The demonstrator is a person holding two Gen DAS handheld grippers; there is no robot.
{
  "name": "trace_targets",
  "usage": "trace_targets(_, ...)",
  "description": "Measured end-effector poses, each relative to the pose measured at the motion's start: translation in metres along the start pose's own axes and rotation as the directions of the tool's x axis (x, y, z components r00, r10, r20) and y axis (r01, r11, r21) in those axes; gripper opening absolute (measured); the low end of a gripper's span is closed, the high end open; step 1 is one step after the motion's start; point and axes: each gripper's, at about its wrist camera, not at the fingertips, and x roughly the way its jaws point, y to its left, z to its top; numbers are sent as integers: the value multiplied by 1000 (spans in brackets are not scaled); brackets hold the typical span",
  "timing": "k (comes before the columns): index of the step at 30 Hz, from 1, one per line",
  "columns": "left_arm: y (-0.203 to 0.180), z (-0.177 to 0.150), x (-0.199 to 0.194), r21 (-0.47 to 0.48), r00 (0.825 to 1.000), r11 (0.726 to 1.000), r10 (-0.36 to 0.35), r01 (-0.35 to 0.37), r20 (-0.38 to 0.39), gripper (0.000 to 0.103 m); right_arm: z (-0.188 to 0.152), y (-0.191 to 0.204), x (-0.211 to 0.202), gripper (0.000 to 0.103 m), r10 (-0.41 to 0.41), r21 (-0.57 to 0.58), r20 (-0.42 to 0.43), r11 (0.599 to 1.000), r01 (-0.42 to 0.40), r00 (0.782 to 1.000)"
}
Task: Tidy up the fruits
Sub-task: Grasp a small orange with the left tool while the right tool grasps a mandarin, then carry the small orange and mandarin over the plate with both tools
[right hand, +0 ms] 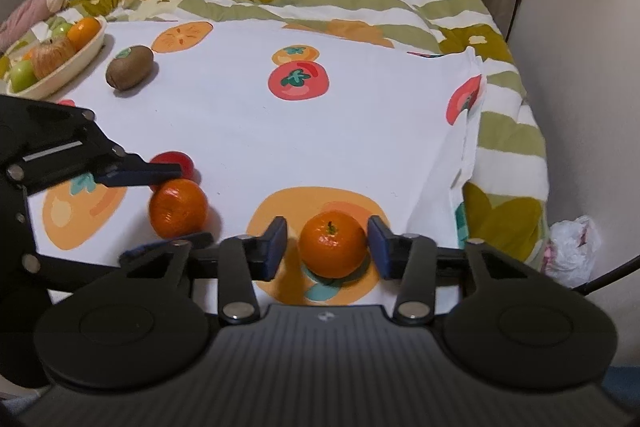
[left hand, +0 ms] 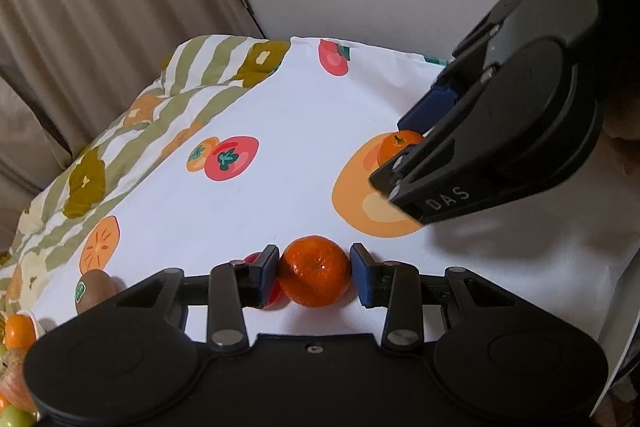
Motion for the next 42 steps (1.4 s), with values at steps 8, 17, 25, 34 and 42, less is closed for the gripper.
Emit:
trace_targets(8,7,4,-22,-59,1000,998,16,-14,23,43,4,2,-9,52,21,31,4,999,-21,1000)
trace_targets(17,32,-4,-70,-185,998,982,47,-40,37,43,24,32,-44,52,45,10,33,999,-45,998)
trace_targets(25,67,-25,-116,-303,994,949,106,-91,34,43,53,78,-73,52,94,-13,61,996,-94,994)
trace_targets(34,139,-63,-155,-423,975,882,222,-206,-11,43,100,148,-80,52,178,-66,95,983,-173,979)
trace_targets(42,210,-102,-173,-502,959,822,276,-269,-62,43,143,214,-66,52,248,-102,106,966,-237,963)
